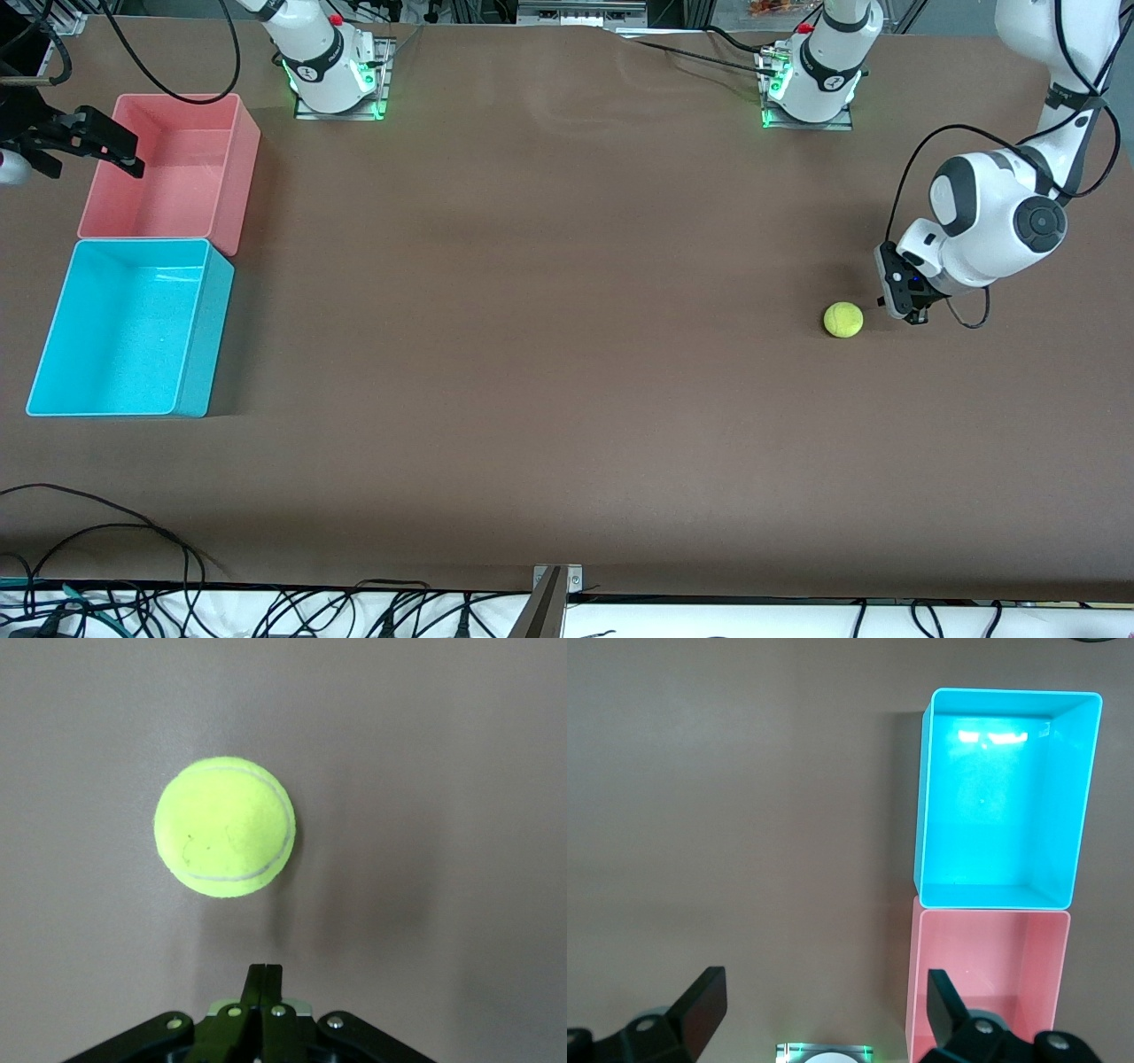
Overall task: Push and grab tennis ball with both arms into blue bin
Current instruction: 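Push the tennis ball with the left gripper toward the cyan bin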
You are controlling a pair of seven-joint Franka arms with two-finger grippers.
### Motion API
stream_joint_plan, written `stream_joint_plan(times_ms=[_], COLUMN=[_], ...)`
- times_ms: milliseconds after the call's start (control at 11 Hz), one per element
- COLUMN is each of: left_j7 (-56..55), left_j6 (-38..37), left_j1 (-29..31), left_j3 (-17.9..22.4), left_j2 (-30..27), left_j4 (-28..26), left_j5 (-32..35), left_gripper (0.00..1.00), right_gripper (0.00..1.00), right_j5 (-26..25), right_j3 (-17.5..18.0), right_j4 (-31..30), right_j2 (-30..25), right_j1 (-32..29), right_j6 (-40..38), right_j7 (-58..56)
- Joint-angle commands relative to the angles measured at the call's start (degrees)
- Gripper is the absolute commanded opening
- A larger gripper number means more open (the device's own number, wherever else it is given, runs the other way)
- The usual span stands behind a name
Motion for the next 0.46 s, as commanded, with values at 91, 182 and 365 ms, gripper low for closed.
stream_joint_plan(times_ms=[91, 182, 365], left_j7=[4.30, 4.39, 5.44], left_j6=[0.48, 0.48, 0.48], left_j1=[0.10, 0.10, 0.10], left_j3=[0.05, 0.05, 0.05], left_j2=[4.68, 5.21, 6.26], left_j4=[4.17, 4.87, 5.75], left_j5=[-2.00, -1.83, -2.09], left_gripper=[0.00, 0.00, 0.00], right_gripper=[1.00, 1.00, 1.00], right_j5=[-0.72, -0.72, -0.72], right_j3=[0.43, 0.43, 0.43], right_j4=[-0.47, -0.47, -0.47], right_j2=[-0.66, -0.66, -0.66], right_j1=[-0.46, -0.46, -0.46], right_j6=[0.34, 0.34, 0.25], right_j7=[0.41, 0.41, 0.41])
